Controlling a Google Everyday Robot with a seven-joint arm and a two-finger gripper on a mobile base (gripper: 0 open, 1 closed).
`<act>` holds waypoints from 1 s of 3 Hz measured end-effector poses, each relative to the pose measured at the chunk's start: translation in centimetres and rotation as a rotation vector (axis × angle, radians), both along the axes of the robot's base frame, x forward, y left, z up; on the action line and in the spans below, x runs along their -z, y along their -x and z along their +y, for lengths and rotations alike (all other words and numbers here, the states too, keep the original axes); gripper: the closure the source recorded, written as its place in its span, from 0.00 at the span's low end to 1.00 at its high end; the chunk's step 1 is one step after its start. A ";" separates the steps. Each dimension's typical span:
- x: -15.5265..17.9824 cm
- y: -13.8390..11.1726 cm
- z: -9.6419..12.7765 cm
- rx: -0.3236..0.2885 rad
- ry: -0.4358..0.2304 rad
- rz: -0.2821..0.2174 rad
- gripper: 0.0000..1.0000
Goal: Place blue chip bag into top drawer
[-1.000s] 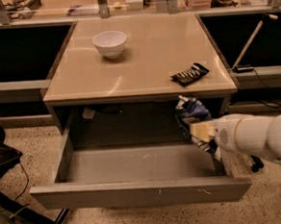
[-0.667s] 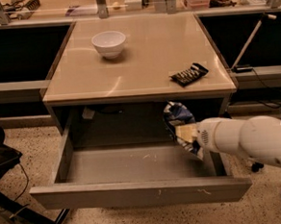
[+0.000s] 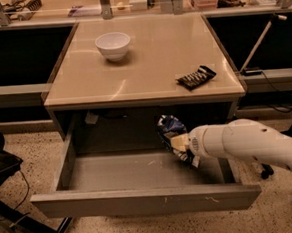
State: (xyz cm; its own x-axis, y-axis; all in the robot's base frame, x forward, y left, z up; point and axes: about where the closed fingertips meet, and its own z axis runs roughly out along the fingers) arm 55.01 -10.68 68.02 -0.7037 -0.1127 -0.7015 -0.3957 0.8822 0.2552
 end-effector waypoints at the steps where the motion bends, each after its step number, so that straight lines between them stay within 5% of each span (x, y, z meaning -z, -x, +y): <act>1: 1.2 1.9 -0.6 -0.006 0.033 0.021 1.00; 2: 2.4 3.6 -1.5 -0.013 0.043 0.045 1.00; 3: 2.5 3.7 -1.6 -0.012 0.044 0.046 0.82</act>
Offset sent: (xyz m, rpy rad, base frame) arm -0.0584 -0.0288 -0.0417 -0.0536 0.0797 0.0160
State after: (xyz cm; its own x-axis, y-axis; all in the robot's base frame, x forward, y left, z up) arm 51.28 -12.27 65.54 -0.7337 -0.1513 -0.6625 -0.3951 0.8881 0.2348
